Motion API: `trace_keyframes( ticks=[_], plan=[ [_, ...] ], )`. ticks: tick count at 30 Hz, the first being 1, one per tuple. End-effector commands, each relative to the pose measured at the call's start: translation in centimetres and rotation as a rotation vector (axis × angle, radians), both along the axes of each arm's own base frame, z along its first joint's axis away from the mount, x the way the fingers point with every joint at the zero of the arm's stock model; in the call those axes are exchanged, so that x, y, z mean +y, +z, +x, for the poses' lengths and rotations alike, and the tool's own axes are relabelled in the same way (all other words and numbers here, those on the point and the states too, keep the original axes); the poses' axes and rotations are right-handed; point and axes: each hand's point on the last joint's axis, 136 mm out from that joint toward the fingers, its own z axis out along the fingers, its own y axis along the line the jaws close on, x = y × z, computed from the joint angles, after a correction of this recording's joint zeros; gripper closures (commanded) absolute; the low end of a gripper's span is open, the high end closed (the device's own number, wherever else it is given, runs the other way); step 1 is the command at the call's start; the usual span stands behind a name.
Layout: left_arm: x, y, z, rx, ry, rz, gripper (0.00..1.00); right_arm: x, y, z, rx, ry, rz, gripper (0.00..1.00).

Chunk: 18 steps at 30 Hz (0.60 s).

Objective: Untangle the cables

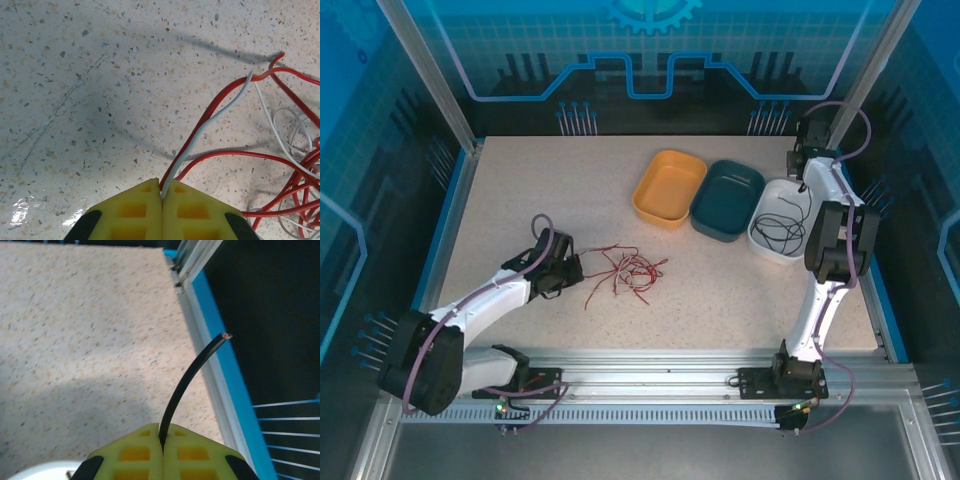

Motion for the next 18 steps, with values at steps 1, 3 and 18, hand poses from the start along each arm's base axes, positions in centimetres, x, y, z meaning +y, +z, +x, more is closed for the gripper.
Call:
trace_keyframes(
  ticks=[1,3,18],
  plan=[
    [-0.3,0.6,0.9,-0.01,0.016,-0.028,1.0,1.9,-1.0,-0.1,0.026,0.061,0.11,1.0],
    [-0.4,0.4,0.8,-0.005,0.013,-0.032,1.0,2.9,-1.5,-0.6,0.033,0.082,0.153,0.98],
    [-0.1,0.4,0.1,-0.022,0.007,-0.032,1.0,4.4,-5.3,-4.6,0.141,0.077,0.24,0.85]
  ],
)
